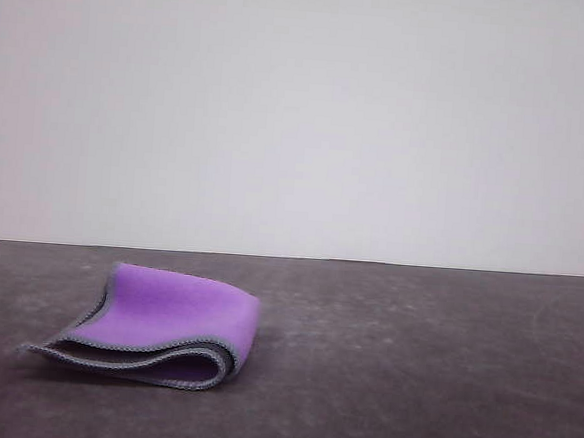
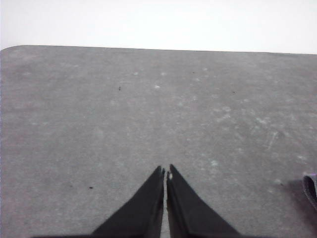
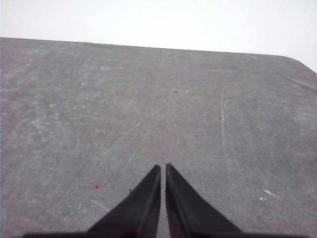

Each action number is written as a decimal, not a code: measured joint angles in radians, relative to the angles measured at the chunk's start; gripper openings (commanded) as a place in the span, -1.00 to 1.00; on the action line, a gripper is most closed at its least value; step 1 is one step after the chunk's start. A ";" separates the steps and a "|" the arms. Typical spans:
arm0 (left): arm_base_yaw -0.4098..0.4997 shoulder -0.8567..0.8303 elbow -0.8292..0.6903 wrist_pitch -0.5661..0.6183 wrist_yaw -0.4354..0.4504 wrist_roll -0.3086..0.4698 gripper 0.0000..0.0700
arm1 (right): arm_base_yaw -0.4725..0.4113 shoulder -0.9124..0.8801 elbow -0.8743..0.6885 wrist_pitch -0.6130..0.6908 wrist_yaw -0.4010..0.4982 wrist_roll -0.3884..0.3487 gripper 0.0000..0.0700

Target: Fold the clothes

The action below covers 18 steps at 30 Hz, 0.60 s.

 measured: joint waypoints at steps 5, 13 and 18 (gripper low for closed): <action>0.000 0.000 0.000 0.000 0.000 0.000 -1.00 | 0.000 0.000 0.000 0.000 0.000 0.000 -0.96; 0.000 0.000 0.000 0.000 0.000 0.000 -1.00 | 0.000 0.000 0.000 0.000 0.000 0.000 -0.96; 0.000 0.000 0.000 0.000 0.000 0.000 -1.00 | 0.000 0.000 0.000 0.000 0.000 0.000 -0.96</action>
